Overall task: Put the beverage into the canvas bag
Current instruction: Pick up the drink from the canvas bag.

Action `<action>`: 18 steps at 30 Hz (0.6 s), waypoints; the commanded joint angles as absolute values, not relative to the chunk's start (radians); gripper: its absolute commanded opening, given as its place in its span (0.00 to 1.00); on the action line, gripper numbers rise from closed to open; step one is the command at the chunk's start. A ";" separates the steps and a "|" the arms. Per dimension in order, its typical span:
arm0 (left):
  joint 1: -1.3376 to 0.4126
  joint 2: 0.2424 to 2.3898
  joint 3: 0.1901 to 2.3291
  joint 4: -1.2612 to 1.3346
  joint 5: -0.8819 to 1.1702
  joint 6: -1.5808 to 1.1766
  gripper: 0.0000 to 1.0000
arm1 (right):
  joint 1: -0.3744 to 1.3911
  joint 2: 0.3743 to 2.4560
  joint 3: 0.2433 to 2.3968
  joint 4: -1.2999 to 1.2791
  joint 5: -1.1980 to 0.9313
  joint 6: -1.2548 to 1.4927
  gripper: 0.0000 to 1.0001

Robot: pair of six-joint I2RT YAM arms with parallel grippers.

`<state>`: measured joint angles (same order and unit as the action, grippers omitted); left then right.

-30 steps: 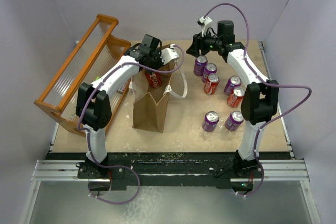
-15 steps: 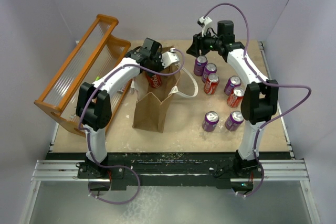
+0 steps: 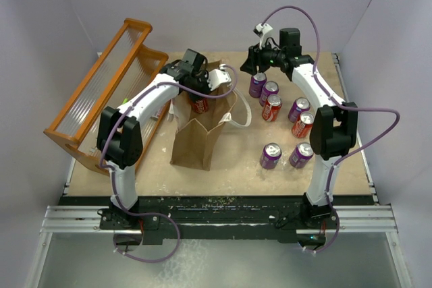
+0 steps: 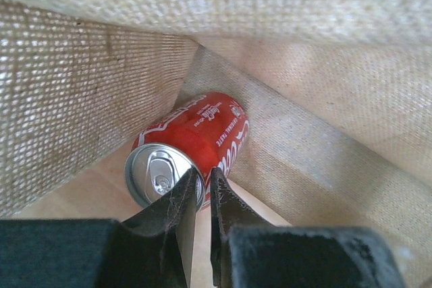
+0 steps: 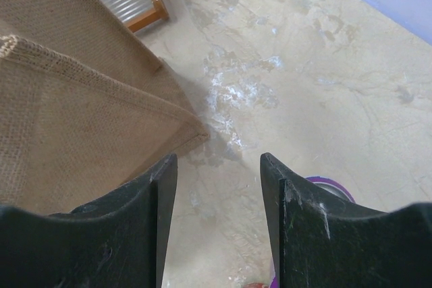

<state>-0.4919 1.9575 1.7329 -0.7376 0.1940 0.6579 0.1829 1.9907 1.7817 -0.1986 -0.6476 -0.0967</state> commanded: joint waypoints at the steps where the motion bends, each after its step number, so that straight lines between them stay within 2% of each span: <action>1: -0.508 1.970 1.727 -0.941 0.323 0.688 0.15 | 0.179 1.943 1.767 -0.191 -0.676 -0.106 0.54; 7: -0.509 1.986 1.749 -0.957 0.335 0.667 0.15 | 0.179 1.927 1.748 -0.189 -0.676 -0.102 0.54; 18: -0.509 1.991 1.791 -0.833 0.148 0.573 0.13 | 0.180 1.908 1.731 -0.188 -0.675 -0.100 0.54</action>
